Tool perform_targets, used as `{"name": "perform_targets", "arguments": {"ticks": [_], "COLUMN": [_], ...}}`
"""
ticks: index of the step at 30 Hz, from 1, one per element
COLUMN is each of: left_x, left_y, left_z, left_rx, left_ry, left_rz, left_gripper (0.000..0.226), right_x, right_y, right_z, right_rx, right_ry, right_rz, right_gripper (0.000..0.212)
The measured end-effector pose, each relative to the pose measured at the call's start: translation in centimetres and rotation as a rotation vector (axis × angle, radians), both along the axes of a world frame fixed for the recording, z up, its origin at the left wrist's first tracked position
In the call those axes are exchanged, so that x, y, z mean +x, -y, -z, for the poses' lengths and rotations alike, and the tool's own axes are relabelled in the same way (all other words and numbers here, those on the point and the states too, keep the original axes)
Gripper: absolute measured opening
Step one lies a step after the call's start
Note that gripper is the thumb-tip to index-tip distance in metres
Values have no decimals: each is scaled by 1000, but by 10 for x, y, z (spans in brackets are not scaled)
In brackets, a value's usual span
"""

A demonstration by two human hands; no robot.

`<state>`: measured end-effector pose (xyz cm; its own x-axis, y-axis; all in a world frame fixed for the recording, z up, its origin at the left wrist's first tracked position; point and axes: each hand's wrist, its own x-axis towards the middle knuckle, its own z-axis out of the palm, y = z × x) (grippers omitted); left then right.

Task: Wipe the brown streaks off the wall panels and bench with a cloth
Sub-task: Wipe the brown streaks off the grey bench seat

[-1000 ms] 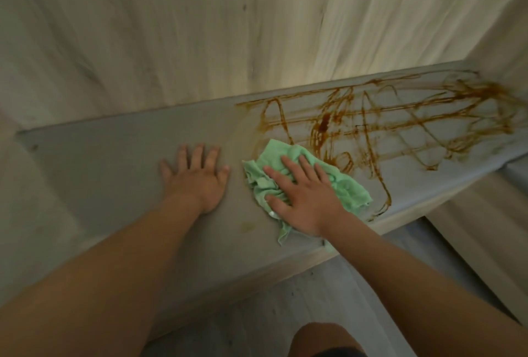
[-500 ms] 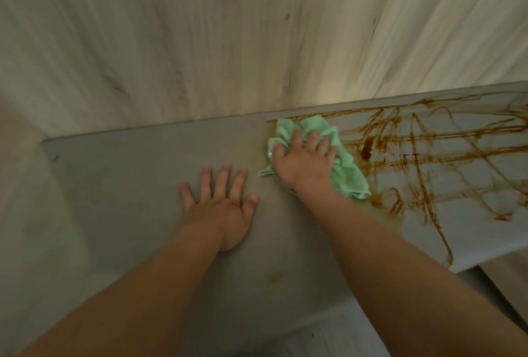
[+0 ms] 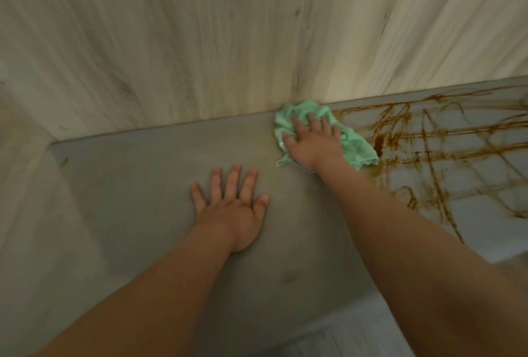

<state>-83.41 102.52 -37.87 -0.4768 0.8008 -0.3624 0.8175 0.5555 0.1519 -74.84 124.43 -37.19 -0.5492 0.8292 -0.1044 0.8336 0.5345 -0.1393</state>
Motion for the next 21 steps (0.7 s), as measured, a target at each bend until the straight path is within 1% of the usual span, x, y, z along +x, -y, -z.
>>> {"name": "perform_targets", "arguments": {"ticks": [2,4,5,8,9,11,14,16,19,21], "left_x": [-1,-2,-2,-3,-3,-2,-3,-5,-6,-6], "left_y": [0,0,1,2,1,3,5,5,5,3], "left_z": [-1,-2,-3,-4,-4,-4,-8,-11,-14,-13], "left_rx": [-9,-17,-22,-18,-20,-20,-18,-31,-68,-77], "left_ry": [8,26,37,37,35,43,58,69,75,68], "left_rz": [0,5,13,25,26,37,50,58,74,77], "left_gripper": [66,66,67,67,67,67,68,68,70,71], "right_x": [11,42,62,110,113,107,92,93,108,124], "right_y": [22,25,23,27,37,73,135,166,192,193], "right_z": [3,0,-1,-4,-4,1,4,5,-1,-7], "right_rx": [18,3,2,13,2,16,31,41,4,-23], "right_ry": [-23,-24,-10,49,57,63,20,1,-29,-7], "right_rz": [-167,-248,-214,92,155,172,82,-14,-200,-261], "right_gripper": [68,65,65,66,67,71,79,79,66,58]}}
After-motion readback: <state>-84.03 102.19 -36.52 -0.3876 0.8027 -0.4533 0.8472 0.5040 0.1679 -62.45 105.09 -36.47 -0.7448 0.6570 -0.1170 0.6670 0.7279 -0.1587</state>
